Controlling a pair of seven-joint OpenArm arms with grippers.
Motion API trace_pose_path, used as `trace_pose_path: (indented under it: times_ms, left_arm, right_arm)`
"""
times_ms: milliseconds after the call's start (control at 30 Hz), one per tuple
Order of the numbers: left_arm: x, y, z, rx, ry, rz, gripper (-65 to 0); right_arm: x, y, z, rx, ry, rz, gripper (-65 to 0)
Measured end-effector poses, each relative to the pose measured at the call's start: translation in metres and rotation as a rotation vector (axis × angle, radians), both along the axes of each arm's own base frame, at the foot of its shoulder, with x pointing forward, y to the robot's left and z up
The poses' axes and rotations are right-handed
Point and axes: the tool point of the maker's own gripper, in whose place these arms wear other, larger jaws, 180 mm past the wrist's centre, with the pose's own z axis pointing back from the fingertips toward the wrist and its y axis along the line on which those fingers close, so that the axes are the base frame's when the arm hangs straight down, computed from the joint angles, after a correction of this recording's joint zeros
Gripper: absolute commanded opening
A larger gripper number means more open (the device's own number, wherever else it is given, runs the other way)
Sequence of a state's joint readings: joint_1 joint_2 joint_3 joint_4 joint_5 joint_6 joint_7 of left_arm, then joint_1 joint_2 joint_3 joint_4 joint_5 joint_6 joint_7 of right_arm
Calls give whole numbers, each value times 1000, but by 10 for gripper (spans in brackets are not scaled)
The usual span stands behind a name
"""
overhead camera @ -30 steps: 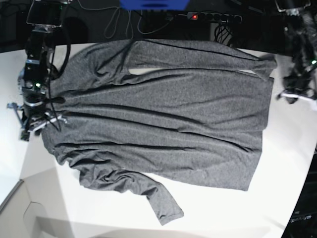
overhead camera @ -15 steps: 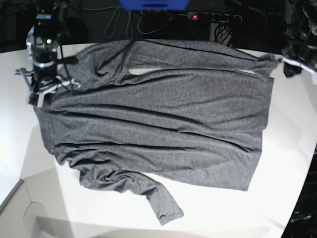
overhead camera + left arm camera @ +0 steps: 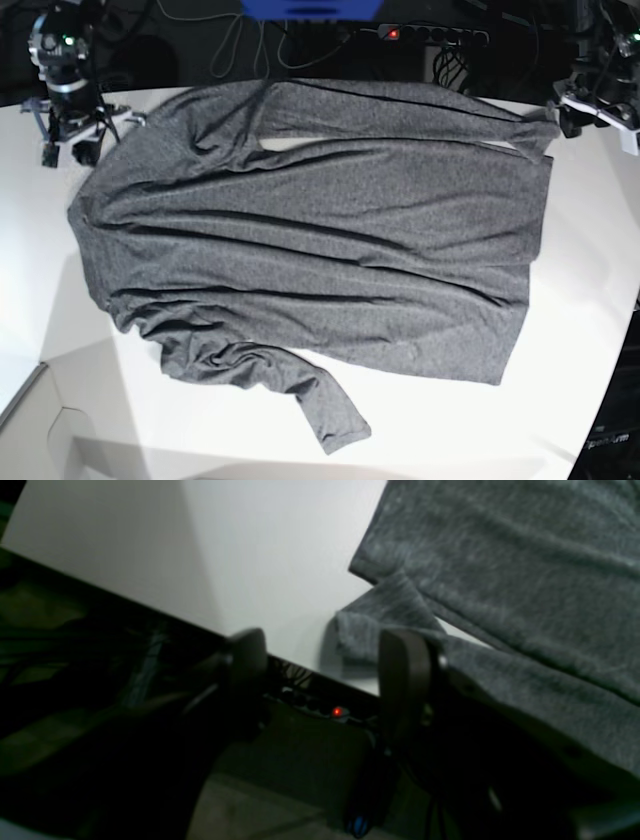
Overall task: Layout the t-shirt on the table in an organized manner, then fold the t-shirt properly
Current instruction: 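Drag the shirt edges with both grippers toward the robot to straighten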
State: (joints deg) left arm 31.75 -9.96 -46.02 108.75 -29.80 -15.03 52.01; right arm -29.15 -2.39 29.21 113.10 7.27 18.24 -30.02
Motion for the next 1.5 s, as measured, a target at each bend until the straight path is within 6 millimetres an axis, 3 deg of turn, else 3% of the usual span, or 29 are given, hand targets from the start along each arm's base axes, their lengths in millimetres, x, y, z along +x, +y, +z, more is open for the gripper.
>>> trace_pose_path:
  times_ms: [100, 200, 367, 567, 833, 967, 1100, 1200, 1367, 1500]
  left_arm:
    - [0, 0, -1, -2, 2, 0, -298]
    - [4, 1, 0, -4, -8, 4, -298]
    - [16, -4, -8, -34, -22, 1, -298]
    - [7, -15, -34, -88, 44, -5, -298]
    - [5, -9, -44, -93, 26, 24, -301]
    - [10, -21, -58, -127, 51, -4, -302]
    - [12, -22, -59, -131, 47, -7, -305]
    - [13, -23, -59, -134, 49, -8, -372]
    - [17, -22, -56, -132, 33, -6, -650]
    - [16, -22, -55, -133, 36, -5, -650]
  right_arm:
    - [-13, 4, -6, 10, 35, 33, -390]
    - [-21, 6, -8, 17, 41, 42, -332]
    - [-29, 8, -13, 23, 64, 47, -330]
    - [-30, 8, -14, 26, 71, 47, -330]
    - [-35, 9, -16, 28, 84, 50, -330]
    - [-36, 9, -16, 28, 86, 50, -330]
    - [-36, 10, -17, 29, 87, 50, -330]
    - [-44, 10, -20, 29, 110, 48, -330]
    - [-43, 10, -19, 28, 107, 49, -330]
    - [-44, 9, -19, 26, 108, 47, -330]
